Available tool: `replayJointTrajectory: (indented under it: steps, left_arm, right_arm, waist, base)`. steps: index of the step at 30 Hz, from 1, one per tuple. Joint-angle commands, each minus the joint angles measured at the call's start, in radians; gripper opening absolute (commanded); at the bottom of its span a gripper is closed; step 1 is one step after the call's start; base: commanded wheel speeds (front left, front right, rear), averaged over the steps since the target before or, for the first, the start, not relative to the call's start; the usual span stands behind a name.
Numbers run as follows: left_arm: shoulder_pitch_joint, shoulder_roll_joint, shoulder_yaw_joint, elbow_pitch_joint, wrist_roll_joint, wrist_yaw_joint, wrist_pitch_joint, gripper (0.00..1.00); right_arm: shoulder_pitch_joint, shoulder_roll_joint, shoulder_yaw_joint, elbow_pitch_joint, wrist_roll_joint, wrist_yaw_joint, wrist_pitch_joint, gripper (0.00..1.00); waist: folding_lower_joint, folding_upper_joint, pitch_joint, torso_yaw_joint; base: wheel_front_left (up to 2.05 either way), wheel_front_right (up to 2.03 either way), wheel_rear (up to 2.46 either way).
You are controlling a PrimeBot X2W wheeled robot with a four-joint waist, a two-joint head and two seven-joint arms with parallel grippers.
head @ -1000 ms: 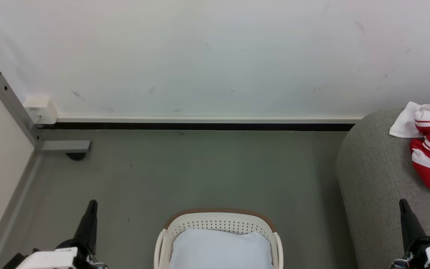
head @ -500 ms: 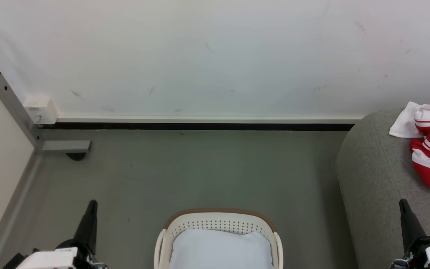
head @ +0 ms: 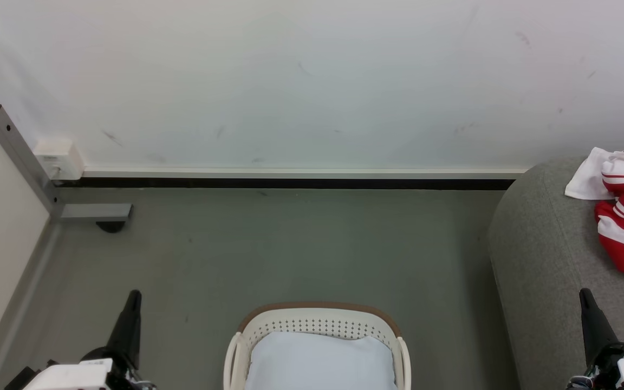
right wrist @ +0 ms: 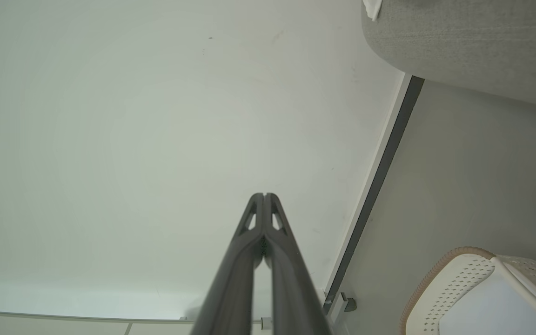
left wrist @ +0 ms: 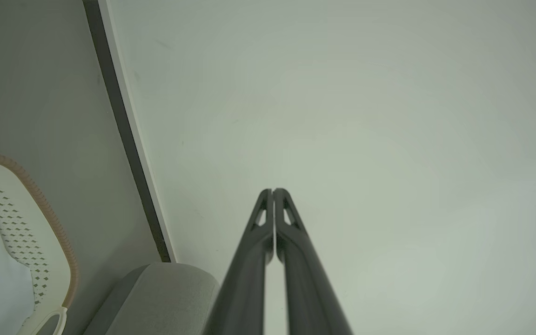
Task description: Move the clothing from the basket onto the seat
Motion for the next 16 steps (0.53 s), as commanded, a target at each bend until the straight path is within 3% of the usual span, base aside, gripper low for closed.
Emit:
replayJointTrajectory:
  steps: [1, 16]
  left_arm:
    - [-0.009, 0.002, 0.001, 0.000, -0.014, -0.006, 0.003, 0.00]
    - [-0.009, 0.002, 0.001, -0.001, -0.014, -0.006, 0.003, 0.00]
  right_arm:
    - [-0.013, -0.008, -0.003, -0.006, 0.002, -0.002, 0.003, 0.00]
    - [-0.013, -0.008, -0.003, -0.006, 0.002, -0.002, 0.003, 0.00]
  waist:
    - [0.0000, 0.0000, 0.000, 0.000]
    - [0.0000, 0.0000, 0.000, 0.000]
  base:
    - [0.00, 0.00, 0.00]
    - [0.00, 0.00, 0.00]
